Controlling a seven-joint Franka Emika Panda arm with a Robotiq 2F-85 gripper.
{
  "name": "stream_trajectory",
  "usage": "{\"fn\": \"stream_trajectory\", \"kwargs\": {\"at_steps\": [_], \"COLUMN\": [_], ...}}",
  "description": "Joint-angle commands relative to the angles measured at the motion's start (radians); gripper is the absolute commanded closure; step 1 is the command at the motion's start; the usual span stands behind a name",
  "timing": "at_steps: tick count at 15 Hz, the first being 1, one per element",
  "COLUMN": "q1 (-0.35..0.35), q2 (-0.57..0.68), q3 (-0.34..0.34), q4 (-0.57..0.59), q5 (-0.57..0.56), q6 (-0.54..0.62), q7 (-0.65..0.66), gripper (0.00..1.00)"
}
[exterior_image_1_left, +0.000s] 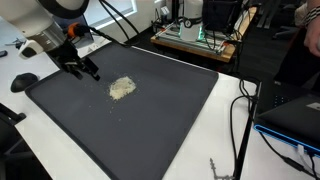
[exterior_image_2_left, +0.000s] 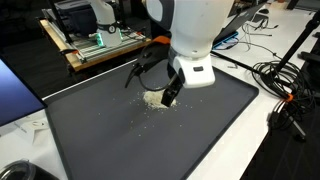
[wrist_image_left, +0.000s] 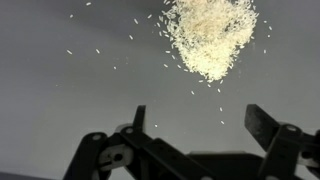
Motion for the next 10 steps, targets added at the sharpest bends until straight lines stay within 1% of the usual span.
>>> {"fn": "stream_trajectory", "kwargs": {"at_steps": [1,6,10], "q1": [0.045,0.134,0.196], "q2": [0.062,0.088,0.105], "q3": [-0.012,-0.067,-0.099], "q4": [0.105,0.159,0.203], "q5": [-0.043,-0.124,-0.165], "q6": [-0.074,-0.188,-0.290], "q7": [0.102,0.328,0.514], "gripper": [0.00,0.00,0.00]}}
